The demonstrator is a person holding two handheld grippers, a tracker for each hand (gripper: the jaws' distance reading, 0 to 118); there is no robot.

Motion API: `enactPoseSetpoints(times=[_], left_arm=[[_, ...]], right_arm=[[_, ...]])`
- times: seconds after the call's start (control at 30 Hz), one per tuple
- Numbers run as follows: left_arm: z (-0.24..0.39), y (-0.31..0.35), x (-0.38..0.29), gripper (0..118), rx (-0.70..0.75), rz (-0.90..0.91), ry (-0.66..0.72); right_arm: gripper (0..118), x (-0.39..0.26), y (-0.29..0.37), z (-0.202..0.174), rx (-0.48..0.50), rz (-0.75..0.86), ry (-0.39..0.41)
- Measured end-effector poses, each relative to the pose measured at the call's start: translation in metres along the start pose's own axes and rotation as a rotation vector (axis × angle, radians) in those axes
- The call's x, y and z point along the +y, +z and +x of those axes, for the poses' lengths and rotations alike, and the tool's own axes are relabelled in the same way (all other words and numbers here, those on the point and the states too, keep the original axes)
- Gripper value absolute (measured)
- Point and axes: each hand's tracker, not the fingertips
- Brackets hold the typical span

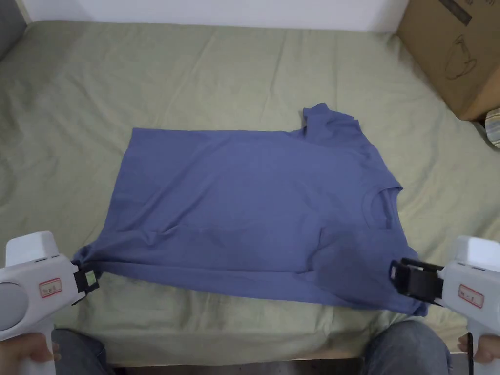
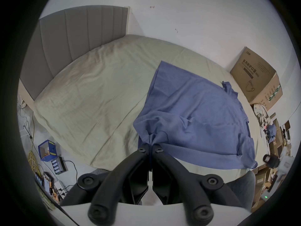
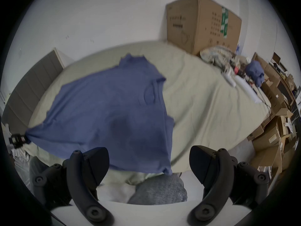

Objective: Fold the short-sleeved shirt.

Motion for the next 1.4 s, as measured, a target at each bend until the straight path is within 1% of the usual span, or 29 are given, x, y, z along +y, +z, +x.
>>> enactPoseSetpoints(times=[0.1,0.17,0.2,0.23,0.27,0.3,0.33,0.37,0.4,0.43,0.5,0.57,0.63,0.7,0.77,0.9,1.0,1.13,1.2,1.23,1.27,1.33,1.37,1.4], left_arm=[[0.003,0.003,0.003,0,-0.005,0.013,-0.008],[0.004,-0.002,0.002,0,0.002,0.011,-0.022],[0.005,-0.003,0.001,0,0.007,0.009,-0.027],[0.005,-0.004,0.0,0,0.01,0.007,-0.03],[0.004,-0.006,-0.001,0,0.009,0.006,-0.028],[0.003,-0.008,-0.002,0,0.01,0.0,-0.024],[0.003,-0.009,-0.003,0,0.011,-0.007,-0.021],[0.003,-0.01,-0.003,0,0.014,-0.01,-0.02],[0.003,-0.01,-0.004,0,0.02,-0.014,-0.022],[0.002,-0.01,-0.004,0,0.025,-0.018,-0.022],[-0.002,-0.009,-0.002,0,0.017,-0.024,-0.012],[-0.005,-0.007,0.004,0,-0.005,-0.023,0.019],[-0.007,-0.007,0.015,0,-0.035,-0.011,0.045],[-0.004,-0.008,0.029,0,-0.046,-0.01,0.047],[0.0,-0.013,0.045,0,-0.049,0.011,0.048],[0.011,-0.039,0.088,0,-0.06,0.019,0.056],[0.024,-0.069,0.121,0,-0.061,0.007,0.064],[0.044,-0.123,0.155,0,0.03,-0.061,-0.027],[0.05,-0.144,0.165,0,0.047,-0.082,-0.007],[0.051,-0.155,0.17,3,0.058,-0.096,0.009],[0.051,-0.162,0.173,12,0.068,-0.094,0.023],[0.051,-0.174,0.176,37,0.11,-0.088,0.031],[0.051,-0.178,0.177,53,0.15,-0.076,0.014],[0.05,-0.18,0.179,75,0.167,-0.064,-0.004]], right_arm=[[102,-0.009,-0.02,0.005,-0.01,-0.073,0.055],[100,-0.014,-0.034,0.006,-0.007,-0.125,0.063],[96,-0.016,-0.04,0.006,-0.009,-0.147,0.051],[88,-0.018,-0.044,0.006,-0.008,-0.152,0.039],[74,-0.019,-0.048,0.007,-0.001,-0.156,0.025],[46,-0.02,-0.052,0.008,0.021,-0.172,0.0],[20,-0.02,-0.055,0.01,0.053,-0.188,-0.035],[4,-0.02,-0.056,0.012,0.058,-0.194,-0.064],[4,-0.018,-0.054,0.015,0.087,-0.194,-0.106],[4,-0.014,-0.05,0.018,0.113,-0.195,-0.13],[4,-0.004,-0.035,0.027,0.151,-0.164,-0.165],[4,0.011,-0.018,0.031,0.179,-0.139,-0.183],[4,0.031,-0.002,0.032,0.202,-0.117,-0.166],[4,0.056,0.006,0.029,0.201,-0.082,-0.138],[4,0.08,0.005,0.027,0.216,-0.04,-0.136],[4,0.127,-0.022,0.016,0.14,-0.025,-0.115],[4,0.158,-0.053,0.007,0.089,-0.042,-0.137],[4,0.188,-0.1,-0.007,0.018,-0.092,-0.165],[4,0.197,-0.119,-0.014,0.004,-0.11,-0.166],[4,0.202,-0.129,-0.016,0.001,-0.123,-0.163],[4,0.205,-0.137,-0.018,-0.002,-0.131,-0.161],[4,0.207,-0.15,-0.02,-0.032,-0.15,-0.154],[6,0.207,-0.155,-0.02,-0.038,-0.154,-0.158],[16,0.207,-0.158,-0.019,-0.046,-0.159,-0.164]])
